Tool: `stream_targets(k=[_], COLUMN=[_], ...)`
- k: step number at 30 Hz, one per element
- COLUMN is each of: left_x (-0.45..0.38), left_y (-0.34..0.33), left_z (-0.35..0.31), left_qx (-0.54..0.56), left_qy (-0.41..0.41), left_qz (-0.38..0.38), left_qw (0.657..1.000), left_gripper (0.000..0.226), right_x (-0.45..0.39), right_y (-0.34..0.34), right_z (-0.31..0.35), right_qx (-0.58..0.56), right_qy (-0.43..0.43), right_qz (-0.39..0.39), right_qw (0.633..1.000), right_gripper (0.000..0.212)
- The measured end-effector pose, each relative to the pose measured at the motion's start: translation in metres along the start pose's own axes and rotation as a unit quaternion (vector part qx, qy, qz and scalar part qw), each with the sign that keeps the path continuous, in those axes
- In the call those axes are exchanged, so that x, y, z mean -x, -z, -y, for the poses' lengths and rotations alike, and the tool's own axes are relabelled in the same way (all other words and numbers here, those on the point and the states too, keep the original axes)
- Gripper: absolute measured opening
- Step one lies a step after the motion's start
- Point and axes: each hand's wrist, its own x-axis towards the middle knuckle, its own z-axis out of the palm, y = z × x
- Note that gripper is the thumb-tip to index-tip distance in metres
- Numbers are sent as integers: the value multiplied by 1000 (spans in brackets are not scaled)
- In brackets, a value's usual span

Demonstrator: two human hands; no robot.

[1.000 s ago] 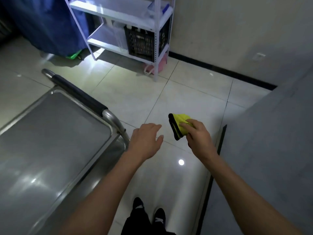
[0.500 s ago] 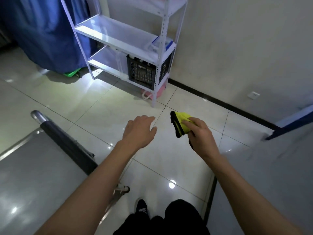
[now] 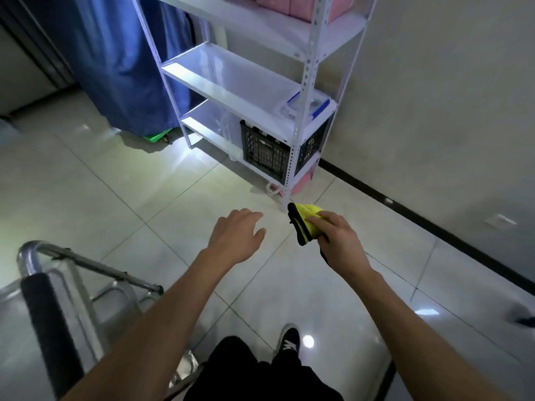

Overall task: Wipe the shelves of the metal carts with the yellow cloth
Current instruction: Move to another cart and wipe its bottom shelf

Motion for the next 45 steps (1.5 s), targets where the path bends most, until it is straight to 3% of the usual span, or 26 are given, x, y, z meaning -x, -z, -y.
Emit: stream_targets(k=[10,20,36,45], left_x=[-49,-72,-143,-132], left_y=[25,93,175,199], left_z=[103,270,466,561], left_qx=[32,87,82,138], left_qy=[177,331,471,576], left_qz=[-33,-109,-104,-125], left_qw=[983,933,872,796], left_gripper=[50,49,47,49], right_x=[-182,-360,-571,-644], right_y=[-73,-165,-305,-381], right_z=[41,177,350,482], right_qx=[-57,-64,-105,-93], right_qy=[187,331,422,536], right_qz=[101,182,243,301], right_qw=[976,924,867,784], right_gripper=[51,49,49,50])
